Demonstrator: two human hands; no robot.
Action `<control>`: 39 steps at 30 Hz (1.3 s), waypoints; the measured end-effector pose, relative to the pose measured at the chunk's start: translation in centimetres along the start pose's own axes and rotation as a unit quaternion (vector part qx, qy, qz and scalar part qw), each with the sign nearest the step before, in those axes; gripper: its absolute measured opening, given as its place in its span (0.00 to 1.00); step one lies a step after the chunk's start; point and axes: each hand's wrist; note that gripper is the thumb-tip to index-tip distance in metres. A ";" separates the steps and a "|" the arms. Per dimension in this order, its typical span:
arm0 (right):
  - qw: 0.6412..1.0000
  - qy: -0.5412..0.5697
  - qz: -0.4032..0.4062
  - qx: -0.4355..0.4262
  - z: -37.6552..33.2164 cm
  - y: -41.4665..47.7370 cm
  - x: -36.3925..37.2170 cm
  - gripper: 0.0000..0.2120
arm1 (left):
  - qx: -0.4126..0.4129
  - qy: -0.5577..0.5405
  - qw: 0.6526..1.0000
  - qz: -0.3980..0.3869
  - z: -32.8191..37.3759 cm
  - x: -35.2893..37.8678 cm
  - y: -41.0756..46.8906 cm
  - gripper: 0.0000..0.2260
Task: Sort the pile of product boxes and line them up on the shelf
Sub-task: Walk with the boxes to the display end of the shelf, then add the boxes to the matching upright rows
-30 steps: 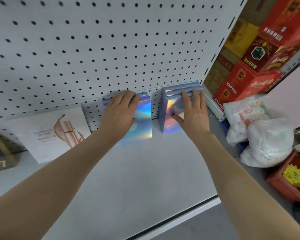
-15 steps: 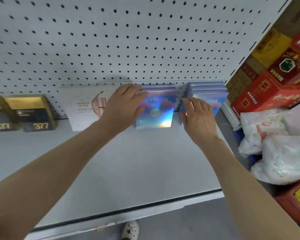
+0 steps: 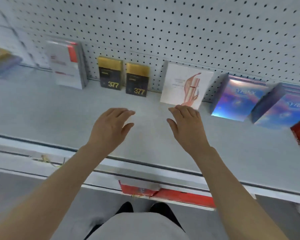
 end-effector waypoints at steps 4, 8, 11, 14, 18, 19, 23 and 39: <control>0.997 0.073 -0.019 -0.033 -11.0 4.2 1.6 0.16 | -0.093 0.014 0.996 0.013 -8.5 -4.6 -6.1 0.15; 0.988 0.125 -0.028 -0.084 -21.1 7.8 4.2 0.16 | -0.179 0.035 0.983 0.028 -16.3 -8.8 -11.9 0.15; 0.980 0.150 -0.021 -0.127 -27.7 10.3 6.4 0.15 | -0.225 0.057 0.972 0.035 -21.6 -12.0 -15.5 0.15; 0.972 0.168 -0.040 -0.160 -33.6 13.1 7.9 0.17 | -0.269 0.081 0.959 0.031 -26.2 -15.5 -18.5 0.15; 0.965 0.162 -0.043 -0.203 -39.7 17.5 9.3 0.14 | -0.325 0.101 0.939 0.043 -31.6 -19.3 -21.2 0.15; 0.962 0.162 -0.047 -0.212 -40.9 18.7 9.6 0.14 | -0.331 0.107 0.936 0.050 -33.0 -20.0 -21.6 0.15; 0.952 0.164 -0.061 -0.250 -45.1 24.1 10.7 0.20 | -0.351 0.115 0.927 0.069 -38.7 -22.3 -22.0 0.15; 0.979 0.118 -0.003 -0.167 -58.0 60.0 15.6 0.29 | -0.304 0.138 0.939 0.078 -64.4 -30.7 -12.3 0.16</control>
Point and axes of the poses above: each hand's wrist, its own y-axis towards the middle knuckle, its own x-axis out of the palm, z = x × y, and after that the axes turned 13 degrees about -x, right-handed
